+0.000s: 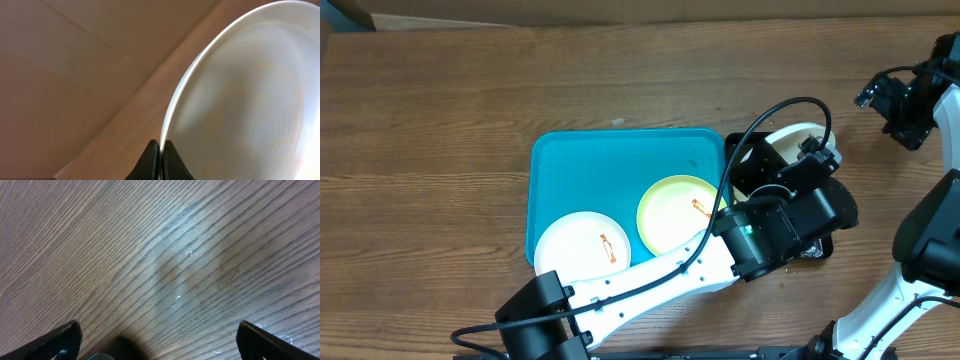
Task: Clean dirty plates on tray and stack at the side
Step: 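Carry the white plate left and set it on the table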
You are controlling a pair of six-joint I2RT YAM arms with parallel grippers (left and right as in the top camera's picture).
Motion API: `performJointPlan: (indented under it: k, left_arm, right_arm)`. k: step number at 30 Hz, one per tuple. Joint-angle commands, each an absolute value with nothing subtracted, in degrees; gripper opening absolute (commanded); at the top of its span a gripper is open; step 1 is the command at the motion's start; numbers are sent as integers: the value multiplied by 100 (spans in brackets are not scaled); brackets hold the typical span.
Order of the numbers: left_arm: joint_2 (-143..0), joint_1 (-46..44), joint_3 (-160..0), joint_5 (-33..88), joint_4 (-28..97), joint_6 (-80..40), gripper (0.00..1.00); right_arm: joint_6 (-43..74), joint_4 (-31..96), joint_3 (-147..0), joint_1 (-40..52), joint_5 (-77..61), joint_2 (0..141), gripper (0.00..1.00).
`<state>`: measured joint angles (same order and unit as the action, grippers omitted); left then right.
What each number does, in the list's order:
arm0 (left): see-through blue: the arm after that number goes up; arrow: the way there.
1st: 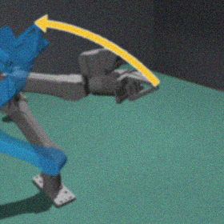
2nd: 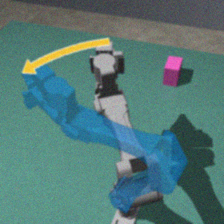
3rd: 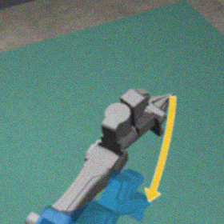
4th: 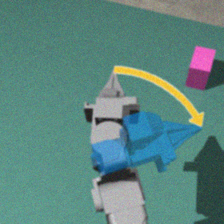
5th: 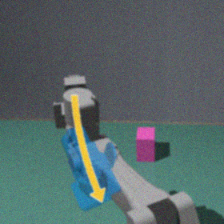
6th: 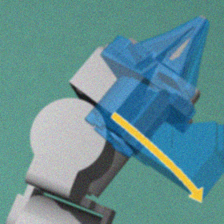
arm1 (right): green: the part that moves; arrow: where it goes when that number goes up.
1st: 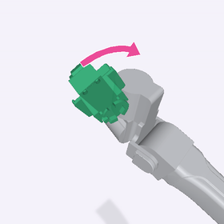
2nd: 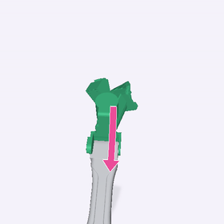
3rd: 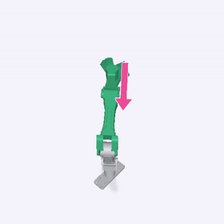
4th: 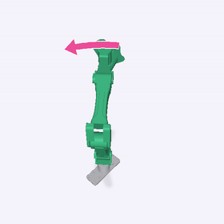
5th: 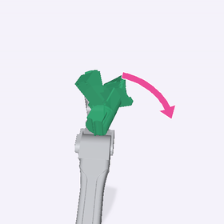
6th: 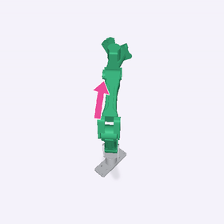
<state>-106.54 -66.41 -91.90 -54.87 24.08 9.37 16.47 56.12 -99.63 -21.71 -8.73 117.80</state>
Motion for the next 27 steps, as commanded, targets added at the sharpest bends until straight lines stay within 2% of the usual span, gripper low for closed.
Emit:
performJointPlan:
  k: [1, 11, 15, 17, 20, 24, 27]
  left_arm:
    - [-10715, -6711, -9349, -5900, 2231, 1264, 4]
    - [-10715, -6720, -9349, -5892, 1940, 1133, 4]
    - [-10715, -6608, -9349, -6624, 1730, 1352, 4]
    - [-10715, -6578, -9349, -6407, 1704, 1197, 4]
    - [-10715, -6775, -9349, -5472, 1925, 1194, 4]
    - [-10715, -6807, -9349, -6047, 1747, 943, 4]
    - [-10715, -6665, -9349, -5201, 1920, 377, 4]
  right_arm:
    - [1675, 5579, -10047, -2161, -886, 11585, 100]
    - [1675, 5579, -10047, -2161, -886, 11585, 100]
    - [1675, 5579, -10047, -2161, -886, 11585, 100]
    - [1675, 5579, -10047, -2161, -886, 11585, 100]
    - [1675, 5579, -10047, -2161, -886, 11585, 100]
    - [1675, 5577, -10047, -2161, -886, 11585, 100]
    - [1675, 5579, -10047, -2161, -886, 11585, 100]
